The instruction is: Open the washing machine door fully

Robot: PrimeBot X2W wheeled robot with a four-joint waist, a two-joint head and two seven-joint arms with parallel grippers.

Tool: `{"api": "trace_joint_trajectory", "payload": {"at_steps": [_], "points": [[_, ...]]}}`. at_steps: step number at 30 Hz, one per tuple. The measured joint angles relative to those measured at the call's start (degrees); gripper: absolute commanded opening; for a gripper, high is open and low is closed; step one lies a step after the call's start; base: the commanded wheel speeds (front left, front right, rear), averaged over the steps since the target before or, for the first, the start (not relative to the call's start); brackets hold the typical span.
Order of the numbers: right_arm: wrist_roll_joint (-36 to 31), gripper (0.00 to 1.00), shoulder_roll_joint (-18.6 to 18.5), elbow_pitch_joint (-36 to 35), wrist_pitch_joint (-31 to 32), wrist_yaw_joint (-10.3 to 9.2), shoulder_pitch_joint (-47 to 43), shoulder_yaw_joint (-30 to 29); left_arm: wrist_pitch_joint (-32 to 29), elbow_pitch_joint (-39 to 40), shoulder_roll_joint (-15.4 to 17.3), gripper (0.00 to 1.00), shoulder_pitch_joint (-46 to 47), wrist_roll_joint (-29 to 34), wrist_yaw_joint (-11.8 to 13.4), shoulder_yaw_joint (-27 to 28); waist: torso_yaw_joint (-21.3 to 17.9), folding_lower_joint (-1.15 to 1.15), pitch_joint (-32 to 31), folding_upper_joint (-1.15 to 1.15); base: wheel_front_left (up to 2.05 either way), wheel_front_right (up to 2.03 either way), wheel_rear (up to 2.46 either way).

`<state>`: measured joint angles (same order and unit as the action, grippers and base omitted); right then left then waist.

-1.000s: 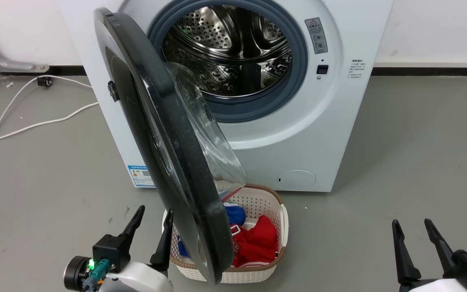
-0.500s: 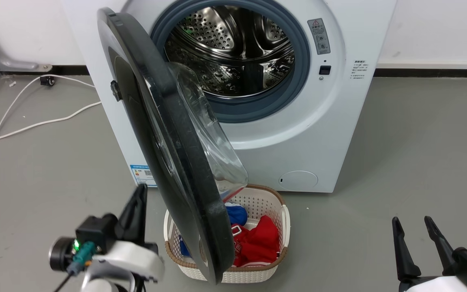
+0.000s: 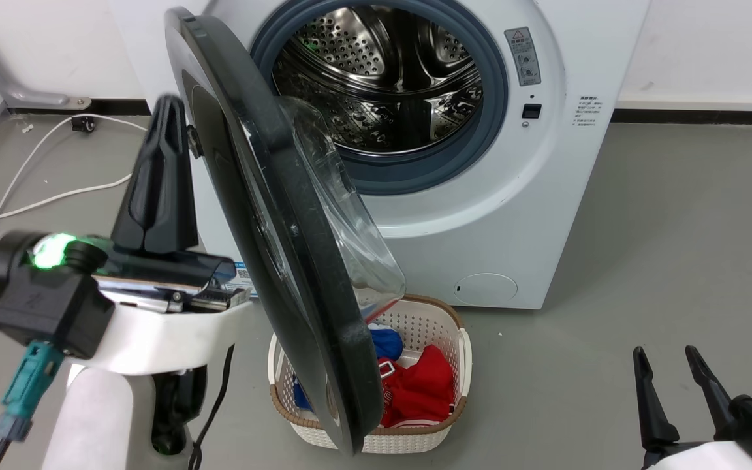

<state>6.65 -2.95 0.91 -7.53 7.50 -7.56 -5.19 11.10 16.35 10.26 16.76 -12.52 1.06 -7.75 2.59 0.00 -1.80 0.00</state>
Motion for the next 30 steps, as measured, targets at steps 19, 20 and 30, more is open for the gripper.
{"api": "trace_joint_trajectory", "payload": {"at_steps": [19, 20, 30], "points": [[0.29, 1.0, 0.01, 0.31, -0.16, 0.0, -0.02, -0.59, -13.61, 10.56, -3.77, 0.0, -4.6, -5.06, -5.49, -22.39, 1.1, 0.0, -0.32, 0.0, 0.0, 0.0, 0.0], [0.22, 1.0, 0.0, 0.31, -0.16, 0.0, -0.01, -0.58, -14.21, 10.0, -3.74, 0.0, -5.42, -5.43, -5.63, -23.71, 1.21, 0.0, -0.3, 0.0, 0.0, 0.0, 0.0], [-0.11, 1.0, 0.01, 0.53, 0.25, 0.0, -0.01, -0.32, -18.05, -0.67, -1.24, 0.0, -15.12, -7.39, -5.64, -30.47, 1.42, 0.0, -0.27, 0.0, 0.0, 0.0, 0.0]]}}
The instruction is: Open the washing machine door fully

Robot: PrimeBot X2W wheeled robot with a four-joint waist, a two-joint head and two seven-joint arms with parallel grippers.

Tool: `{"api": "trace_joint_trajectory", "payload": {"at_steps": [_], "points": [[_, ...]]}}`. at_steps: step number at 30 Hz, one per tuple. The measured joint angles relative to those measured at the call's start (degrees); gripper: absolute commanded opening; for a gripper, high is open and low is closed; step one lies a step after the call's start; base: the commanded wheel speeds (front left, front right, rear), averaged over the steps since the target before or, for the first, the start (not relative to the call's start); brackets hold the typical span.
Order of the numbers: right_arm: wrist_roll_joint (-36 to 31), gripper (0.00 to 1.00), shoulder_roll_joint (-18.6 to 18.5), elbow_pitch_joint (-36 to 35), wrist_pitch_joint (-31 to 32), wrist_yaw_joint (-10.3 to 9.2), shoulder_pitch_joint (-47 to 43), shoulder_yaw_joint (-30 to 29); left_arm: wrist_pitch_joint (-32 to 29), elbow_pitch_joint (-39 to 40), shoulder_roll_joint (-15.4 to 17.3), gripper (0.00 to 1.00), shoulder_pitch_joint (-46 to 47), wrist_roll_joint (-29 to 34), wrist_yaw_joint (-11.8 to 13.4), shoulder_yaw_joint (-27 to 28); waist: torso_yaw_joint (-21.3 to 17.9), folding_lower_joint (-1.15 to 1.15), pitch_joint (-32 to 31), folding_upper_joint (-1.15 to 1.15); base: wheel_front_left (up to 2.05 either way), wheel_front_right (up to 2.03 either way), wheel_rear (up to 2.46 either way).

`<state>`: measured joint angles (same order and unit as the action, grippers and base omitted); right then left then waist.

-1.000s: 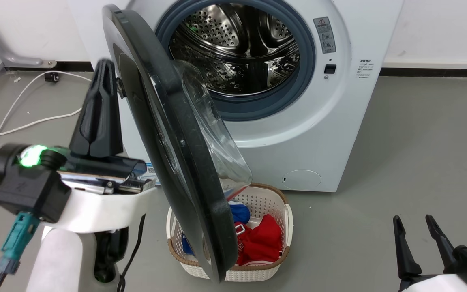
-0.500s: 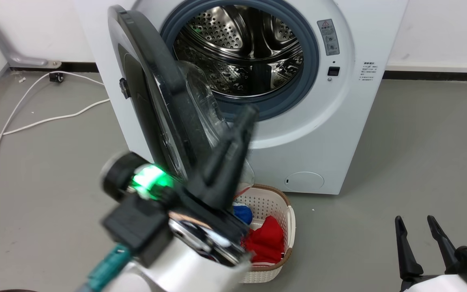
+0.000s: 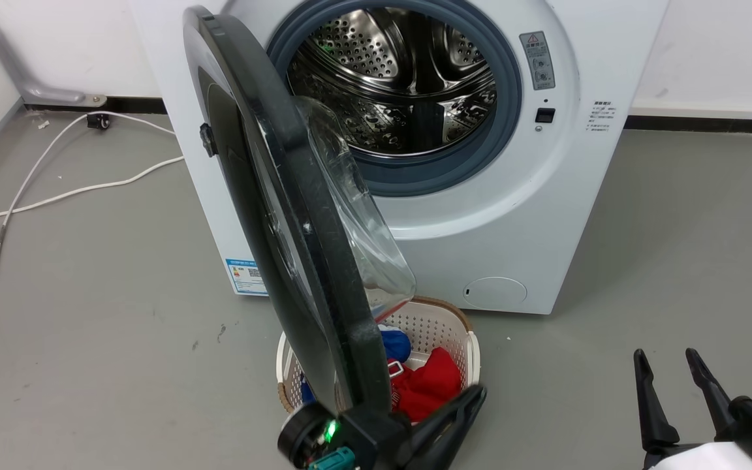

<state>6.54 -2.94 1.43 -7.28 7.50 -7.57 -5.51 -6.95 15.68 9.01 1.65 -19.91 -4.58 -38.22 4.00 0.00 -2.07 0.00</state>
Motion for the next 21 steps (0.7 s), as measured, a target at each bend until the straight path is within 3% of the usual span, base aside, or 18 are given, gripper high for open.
{"api": "trace_joint_trajectory", "payload": {"at_steps": [10, 21], "points": [[-0.05, 1.0, 0.0, 0.03, 0.22, 0.0, 0.09, 0.11, 3.26, -11.77, 0.52, 0.0, -0.36, -0.01, 2.14, 2.69, -0.43, 0.0, 0.64, 0.0, 0.0, 0.0, 0.0], [0.48, 1.0, 0.0, 0.4, 0.21, 0.0, 0.25, -0.02, 7.01, -14.7, 0.45, 0.0, 1.76, 1.07, 5.37, 5.75, -0.37, 0.0, 0.94, 0.0, 0.0, 0.0, 0.0]]}}
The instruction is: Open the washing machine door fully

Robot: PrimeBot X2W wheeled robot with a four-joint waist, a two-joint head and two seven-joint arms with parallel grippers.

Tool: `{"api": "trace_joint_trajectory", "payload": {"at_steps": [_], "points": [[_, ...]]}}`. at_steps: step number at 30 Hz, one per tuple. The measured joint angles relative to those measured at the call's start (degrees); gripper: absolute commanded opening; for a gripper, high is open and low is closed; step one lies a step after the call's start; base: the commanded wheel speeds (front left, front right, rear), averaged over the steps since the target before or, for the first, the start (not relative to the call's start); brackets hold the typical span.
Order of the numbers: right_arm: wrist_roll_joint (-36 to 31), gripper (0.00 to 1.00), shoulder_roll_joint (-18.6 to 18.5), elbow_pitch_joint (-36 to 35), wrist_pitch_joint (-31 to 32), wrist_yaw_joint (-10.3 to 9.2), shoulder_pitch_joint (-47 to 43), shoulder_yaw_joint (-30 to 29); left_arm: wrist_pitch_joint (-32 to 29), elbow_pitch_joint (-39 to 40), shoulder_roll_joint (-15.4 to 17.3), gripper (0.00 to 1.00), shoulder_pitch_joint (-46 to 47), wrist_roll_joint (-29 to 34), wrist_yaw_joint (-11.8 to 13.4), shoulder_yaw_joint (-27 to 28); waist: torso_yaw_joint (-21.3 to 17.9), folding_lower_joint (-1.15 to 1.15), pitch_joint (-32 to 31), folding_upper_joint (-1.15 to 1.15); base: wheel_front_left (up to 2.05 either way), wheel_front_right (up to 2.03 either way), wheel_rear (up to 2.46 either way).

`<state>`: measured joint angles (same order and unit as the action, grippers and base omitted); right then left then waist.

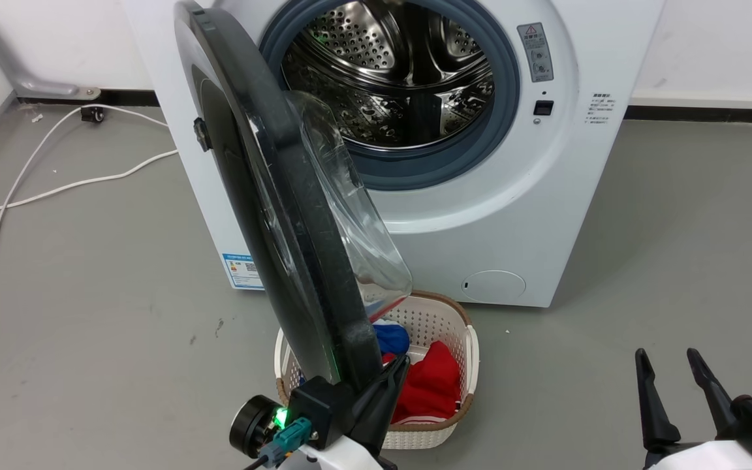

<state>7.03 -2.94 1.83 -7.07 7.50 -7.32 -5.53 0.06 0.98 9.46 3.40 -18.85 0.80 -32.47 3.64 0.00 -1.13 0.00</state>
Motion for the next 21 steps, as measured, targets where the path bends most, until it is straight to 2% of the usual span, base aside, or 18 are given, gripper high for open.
{"api": "trace_joint_trajectory", "payload": {"at_steps": [11, 21], "points": [[-0.46, 1.0, 0.02, -0.79, -0.2, 0.0, 0.4, -0.07, 1.12, 3.25, 1.67, 0.0, -2.54, 0.26, 2.3, 1.2, 3.22, 0.0, 0.27, 0.0, 0.0, 0.0, 0.0], [-1.33, 1.0, 0.02, -2.15, 0.18, 0.0, 0.51, -1.47, 1.72, 6.79, 2.34, 0.0, -4.07, 0.52, 4.83, 2.61, 9.53, 0.0, 0.49, 0.0, 0.0, 0.0, 0.0]]}}
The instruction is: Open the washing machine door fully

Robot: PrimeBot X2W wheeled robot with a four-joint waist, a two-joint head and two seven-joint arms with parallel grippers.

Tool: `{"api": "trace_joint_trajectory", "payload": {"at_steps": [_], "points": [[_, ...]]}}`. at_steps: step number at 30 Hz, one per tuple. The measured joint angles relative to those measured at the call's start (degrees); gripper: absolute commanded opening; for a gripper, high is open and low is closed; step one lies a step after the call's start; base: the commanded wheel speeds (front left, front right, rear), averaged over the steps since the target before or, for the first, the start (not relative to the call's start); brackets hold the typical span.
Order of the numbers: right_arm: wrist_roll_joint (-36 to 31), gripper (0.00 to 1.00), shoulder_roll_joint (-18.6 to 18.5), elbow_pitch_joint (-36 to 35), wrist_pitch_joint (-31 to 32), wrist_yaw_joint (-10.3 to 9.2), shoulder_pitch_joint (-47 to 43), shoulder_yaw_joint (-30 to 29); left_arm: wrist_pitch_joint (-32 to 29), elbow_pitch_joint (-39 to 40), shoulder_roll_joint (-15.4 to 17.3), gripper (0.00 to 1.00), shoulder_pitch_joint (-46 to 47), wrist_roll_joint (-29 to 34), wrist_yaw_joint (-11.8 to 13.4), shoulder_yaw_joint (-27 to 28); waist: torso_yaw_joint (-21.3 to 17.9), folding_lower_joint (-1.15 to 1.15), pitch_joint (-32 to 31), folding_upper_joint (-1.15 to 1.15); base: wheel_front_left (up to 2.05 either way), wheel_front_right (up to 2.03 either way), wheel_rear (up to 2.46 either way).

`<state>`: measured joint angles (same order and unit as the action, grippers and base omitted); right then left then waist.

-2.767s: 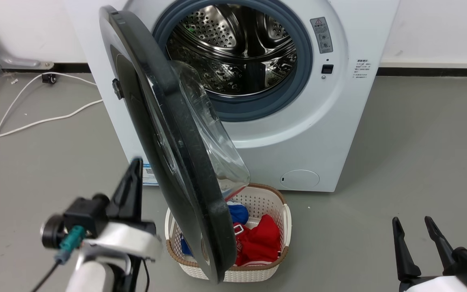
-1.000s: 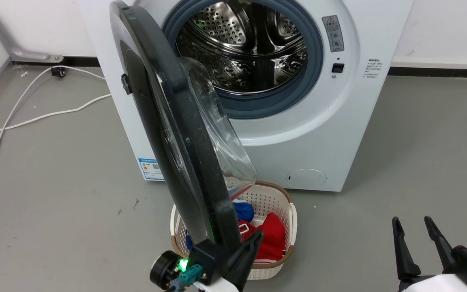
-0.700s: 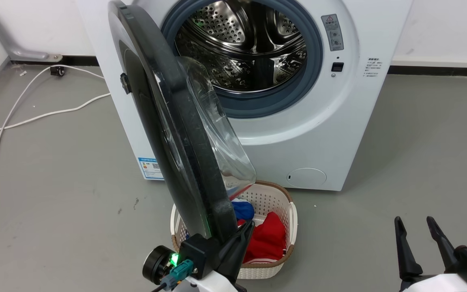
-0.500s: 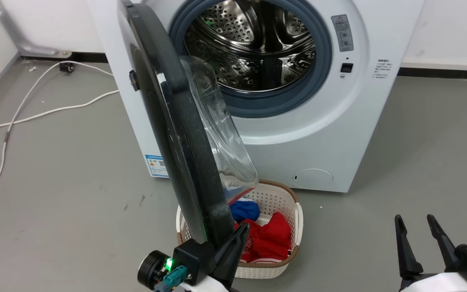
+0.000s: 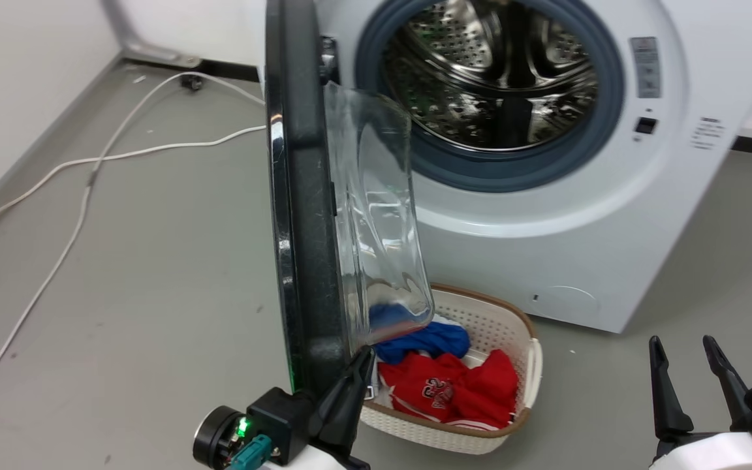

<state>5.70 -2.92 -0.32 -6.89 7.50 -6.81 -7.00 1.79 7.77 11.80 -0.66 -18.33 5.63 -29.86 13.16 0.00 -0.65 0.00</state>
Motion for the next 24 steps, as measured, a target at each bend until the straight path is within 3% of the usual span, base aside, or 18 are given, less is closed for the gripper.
{"api": "trace_joint_trajectory", "payload": {"at_steps": [13, 19, 24], "points": [[-2.85, 1.0, 0.02, -2.07, 1.42, 0.01, 1.33, 0.12, 2.45, -1.63, 0.77, 0.0, -0.28, -3.64, 3.33, 7.11, 9.57, 0.0, 0.84, 0.0, 0.0, 0.0, 0.0], [-3.2, 1.0, 0.03, -2.71, 1.97, 0.0, 2.25, 0.46, 4.52, -3.71, 2.23, 0.0, -0.28, -7.79, 5.3, 14.72, 10.7, 0.0, 1.93, 0.0, 0.0, 0.0, 0.0], [-3.19, 1.0, 0.02, -3.69, 2.79, 0.0, 3.69, 0.34, 5.04, -5.59, 4.35, 0.0, 0.91, -10.8, 5.3, 19.75, 10.6, 0.0, 4.0, 0.0, 0.0, 0.0, 0.0]]}}
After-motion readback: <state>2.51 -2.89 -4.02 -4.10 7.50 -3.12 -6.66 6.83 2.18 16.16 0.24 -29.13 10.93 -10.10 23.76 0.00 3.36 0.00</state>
